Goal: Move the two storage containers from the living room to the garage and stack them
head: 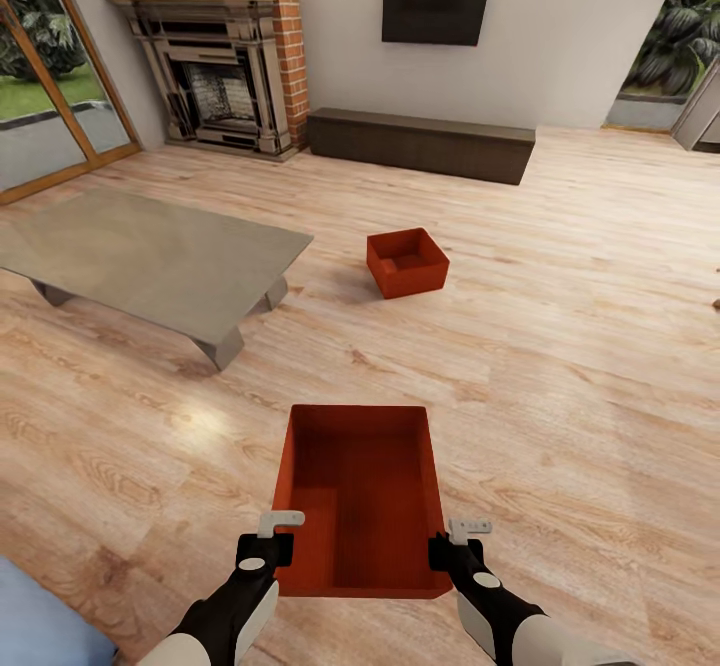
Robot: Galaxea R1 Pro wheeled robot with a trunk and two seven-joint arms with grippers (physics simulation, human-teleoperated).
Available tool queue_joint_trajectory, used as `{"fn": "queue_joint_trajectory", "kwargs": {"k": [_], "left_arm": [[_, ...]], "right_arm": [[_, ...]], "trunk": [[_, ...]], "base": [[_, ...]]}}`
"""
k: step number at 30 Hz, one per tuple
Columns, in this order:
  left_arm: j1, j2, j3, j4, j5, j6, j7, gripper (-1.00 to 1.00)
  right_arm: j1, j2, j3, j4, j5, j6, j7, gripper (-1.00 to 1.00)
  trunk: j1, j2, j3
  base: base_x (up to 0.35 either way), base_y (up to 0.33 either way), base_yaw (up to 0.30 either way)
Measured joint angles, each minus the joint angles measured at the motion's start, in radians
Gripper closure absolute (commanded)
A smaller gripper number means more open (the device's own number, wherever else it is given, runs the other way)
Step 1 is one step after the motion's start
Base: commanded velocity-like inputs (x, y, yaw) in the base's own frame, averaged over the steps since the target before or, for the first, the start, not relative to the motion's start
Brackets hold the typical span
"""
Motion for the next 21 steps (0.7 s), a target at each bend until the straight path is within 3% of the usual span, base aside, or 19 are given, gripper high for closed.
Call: {"fn": "queue_joint_trajectory", "kwargs": {"k": [21], "left_arm": [[0.000,0.000,0.002,-0.004,-0.002,-0.004,0.000,1.00]], "right_arm": [[-0.001,0.000,-0.001,-0.001,0.001,-0.005,0.000,1.00]], "trunk": [[-0.081,0.147,0.066]], "base": [[0.000,0.000,0.000]]}}
